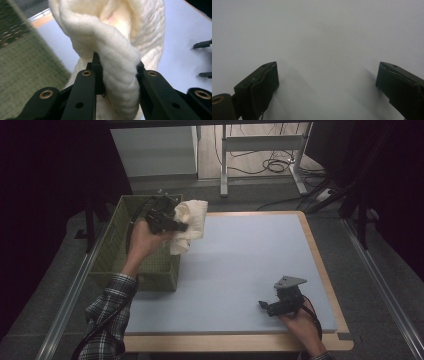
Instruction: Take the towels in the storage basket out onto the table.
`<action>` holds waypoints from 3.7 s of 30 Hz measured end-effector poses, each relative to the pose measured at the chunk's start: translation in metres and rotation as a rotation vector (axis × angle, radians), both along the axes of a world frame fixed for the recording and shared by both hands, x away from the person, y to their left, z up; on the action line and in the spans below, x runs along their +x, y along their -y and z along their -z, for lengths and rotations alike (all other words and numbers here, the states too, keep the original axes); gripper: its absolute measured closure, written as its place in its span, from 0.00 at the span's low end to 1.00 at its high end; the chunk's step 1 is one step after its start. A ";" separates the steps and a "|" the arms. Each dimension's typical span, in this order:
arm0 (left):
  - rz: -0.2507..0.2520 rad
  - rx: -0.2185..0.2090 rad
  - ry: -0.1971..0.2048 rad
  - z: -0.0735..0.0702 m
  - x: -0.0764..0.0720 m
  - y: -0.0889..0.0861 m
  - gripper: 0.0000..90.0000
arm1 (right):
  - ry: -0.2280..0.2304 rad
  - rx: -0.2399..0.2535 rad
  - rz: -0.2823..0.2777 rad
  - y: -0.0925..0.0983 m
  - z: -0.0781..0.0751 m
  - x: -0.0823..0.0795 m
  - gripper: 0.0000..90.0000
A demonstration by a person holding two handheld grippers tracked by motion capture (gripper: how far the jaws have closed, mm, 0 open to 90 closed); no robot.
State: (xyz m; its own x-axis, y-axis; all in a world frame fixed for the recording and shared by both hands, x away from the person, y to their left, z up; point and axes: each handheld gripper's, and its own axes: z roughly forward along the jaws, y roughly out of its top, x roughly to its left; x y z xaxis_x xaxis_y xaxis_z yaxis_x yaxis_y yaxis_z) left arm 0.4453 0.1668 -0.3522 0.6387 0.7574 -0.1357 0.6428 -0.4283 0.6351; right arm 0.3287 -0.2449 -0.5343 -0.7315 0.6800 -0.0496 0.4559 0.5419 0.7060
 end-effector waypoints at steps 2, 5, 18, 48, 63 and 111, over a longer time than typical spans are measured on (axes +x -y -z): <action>0.012 0.002 0.000 0.003 0.001 0.009 0.82 | 0.000 0.000 0.000 0.000 0.000 0.000 0.05; 0.031 -0.001 0.003 0.007 0.002 0.022 0.82 | 0.001 -0.001 0.000 0.000 0.000 0.000 0.05; 0.103 0.001 0.003 0.039 0.002 0.081 0.82 | 0.002 0.000 -0.001 0.000 0.000 0.000 0.05; 0.172 0.024 0.023 0.155 -0.002 0.155 0.64 | 0.001 -0.002 0.001 0.000 0.000 0.000 0.05; 0.147 -0.038 0.100 0.124 -0.029 0.128 0.28 | -0.002 -0.003 0.000 0.000 0.000 0.000 0.05; -0.027 -0.005 0.144 0.193 -0.062 0.090 0.16 | 0.061 -0.012 -0.122 -0.091 -0.029 0.056 0.98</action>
State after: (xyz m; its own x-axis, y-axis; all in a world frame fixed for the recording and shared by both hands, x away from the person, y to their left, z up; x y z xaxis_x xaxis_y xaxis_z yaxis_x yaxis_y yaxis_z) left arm 0.3834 0.0772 -0.5452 0.6311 0.7742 -0.0483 0.5563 -0.4084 0.7237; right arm 0.3847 -0.1541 -0.5050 -0.8041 0.5853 -0.1038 0.3425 0.5989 0.7239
